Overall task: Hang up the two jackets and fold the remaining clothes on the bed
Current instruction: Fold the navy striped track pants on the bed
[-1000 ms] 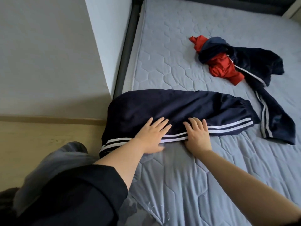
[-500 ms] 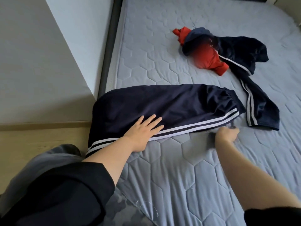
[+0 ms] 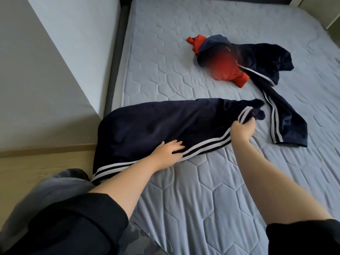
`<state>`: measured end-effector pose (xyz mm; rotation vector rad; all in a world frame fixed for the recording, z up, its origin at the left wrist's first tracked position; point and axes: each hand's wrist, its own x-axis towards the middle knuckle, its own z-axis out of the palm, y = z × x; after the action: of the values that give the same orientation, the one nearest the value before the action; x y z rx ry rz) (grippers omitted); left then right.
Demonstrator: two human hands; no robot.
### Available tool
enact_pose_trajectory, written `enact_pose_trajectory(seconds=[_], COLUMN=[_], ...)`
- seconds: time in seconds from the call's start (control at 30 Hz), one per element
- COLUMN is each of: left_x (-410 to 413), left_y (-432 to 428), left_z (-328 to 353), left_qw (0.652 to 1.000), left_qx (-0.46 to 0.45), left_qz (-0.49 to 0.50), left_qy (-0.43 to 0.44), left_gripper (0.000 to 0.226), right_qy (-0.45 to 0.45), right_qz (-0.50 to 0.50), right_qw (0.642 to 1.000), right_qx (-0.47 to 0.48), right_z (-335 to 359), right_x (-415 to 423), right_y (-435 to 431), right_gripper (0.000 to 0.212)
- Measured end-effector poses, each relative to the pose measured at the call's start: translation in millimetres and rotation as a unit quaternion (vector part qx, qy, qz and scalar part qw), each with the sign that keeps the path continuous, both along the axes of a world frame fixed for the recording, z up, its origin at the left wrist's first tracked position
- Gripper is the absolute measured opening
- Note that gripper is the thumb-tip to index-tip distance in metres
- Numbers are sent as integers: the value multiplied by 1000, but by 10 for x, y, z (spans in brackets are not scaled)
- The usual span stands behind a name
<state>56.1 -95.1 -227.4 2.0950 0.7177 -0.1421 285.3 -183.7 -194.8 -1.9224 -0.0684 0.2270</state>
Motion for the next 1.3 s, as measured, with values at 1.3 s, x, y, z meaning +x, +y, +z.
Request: enact_pose_trajectory(seconds=[1.3], left_x=[-177], left_y=[223], left_z=[10], left_qw=[929], left_qx=[348], left_qz=[129], left_qy=[15], left_gripper=[45], right_qy=[133], right_qz=[313], right_qw=[918], right_qx=[-203], right_z=[24], right_x=[-425], right_y=[590], right_gripper=[41])
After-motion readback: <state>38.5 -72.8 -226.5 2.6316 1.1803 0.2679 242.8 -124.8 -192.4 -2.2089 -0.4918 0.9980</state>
